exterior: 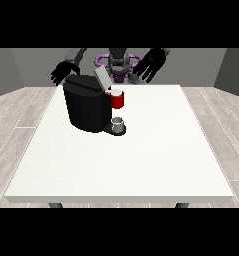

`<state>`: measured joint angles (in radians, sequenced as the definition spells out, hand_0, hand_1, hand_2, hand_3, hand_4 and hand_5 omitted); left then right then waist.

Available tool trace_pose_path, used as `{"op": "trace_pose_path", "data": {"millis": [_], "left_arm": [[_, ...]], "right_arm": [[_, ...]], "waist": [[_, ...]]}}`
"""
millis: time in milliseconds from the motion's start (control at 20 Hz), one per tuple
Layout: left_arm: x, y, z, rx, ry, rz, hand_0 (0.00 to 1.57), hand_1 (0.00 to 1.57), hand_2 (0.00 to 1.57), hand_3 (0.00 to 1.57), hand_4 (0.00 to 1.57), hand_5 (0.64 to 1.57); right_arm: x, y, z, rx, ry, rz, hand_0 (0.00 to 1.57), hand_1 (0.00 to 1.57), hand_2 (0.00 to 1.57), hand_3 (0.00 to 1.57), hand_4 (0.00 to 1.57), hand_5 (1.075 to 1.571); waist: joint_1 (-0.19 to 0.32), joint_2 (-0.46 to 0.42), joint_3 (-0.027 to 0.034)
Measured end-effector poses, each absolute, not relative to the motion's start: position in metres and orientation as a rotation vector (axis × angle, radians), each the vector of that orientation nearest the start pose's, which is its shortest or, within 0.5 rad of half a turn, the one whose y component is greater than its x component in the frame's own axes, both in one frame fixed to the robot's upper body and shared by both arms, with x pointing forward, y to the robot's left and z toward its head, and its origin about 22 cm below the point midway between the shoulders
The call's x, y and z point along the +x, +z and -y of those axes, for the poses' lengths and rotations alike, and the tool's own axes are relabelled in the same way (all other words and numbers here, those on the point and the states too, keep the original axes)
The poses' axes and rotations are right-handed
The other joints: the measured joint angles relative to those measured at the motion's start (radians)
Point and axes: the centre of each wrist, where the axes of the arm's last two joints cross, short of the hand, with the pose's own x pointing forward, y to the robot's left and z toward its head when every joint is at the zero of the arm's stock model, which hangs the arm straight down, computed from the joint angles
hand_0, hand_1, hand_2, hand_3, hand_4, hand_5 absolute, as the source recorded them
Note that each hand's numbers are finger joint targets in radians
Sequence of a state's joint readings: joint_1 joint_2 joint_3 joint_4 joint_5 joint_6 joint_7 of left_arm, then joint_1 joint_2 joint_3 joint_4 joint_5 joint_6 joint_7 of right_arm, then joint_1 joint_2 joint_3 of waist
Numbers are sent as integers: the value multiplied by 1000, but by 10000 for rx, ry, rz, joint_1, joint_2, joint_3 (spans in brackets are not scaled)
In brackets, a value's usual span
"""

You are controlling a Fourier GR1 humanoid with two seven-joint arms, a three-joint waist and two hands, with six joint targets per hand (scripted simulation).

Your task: Insert the coffee pod into the coffee machine and close the lid

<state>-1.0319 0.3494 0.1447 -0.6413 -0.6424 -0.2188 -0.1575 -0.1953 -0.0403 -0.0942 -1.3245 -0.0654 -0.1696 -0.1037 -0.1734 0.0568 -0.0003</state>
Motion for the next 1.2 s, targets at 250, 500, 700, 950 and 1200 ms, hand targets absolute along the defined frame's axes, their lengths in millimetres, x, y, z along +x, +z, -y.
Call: {"op": "trace_pose_path", "data": {"millis": [250,500,700,950,1200], "left_arm": [[441,100,-247,2511,-6661,16197,0,0,0,0,0,1571],[416,41,-249,972,-5023,15719,0,0,0,0,191,1571],[395,3,-246,74,-3934,15137,0,0,0,0,90,1571],[382,-12,-252,-439,-2983,14930,0,0,0,0,0,1571],[364,-29,-245,-1275,-2489,14879,0,0,0,0,140,1571]], "right_arm": [[276,-20,255,-1602,-1714,15647,0,0,0,0,357,1571],[267,-16,268,-1628,-1117,15414,0,0,0,0,289,1571],[270,-2,273,-1327,-530,15452,0,0,0,0,0,1571],[281,23,268,-810,85,15979,0,0,0,0,0,1571],[289,33,265,-702,695,16032,0,0,0,0,137,1571]], "waist": [[639,-958,-7],[1231,-2078,-3],[1632,-2780,-3],[2017,-2909,0],[2635,-2945,0]]}}
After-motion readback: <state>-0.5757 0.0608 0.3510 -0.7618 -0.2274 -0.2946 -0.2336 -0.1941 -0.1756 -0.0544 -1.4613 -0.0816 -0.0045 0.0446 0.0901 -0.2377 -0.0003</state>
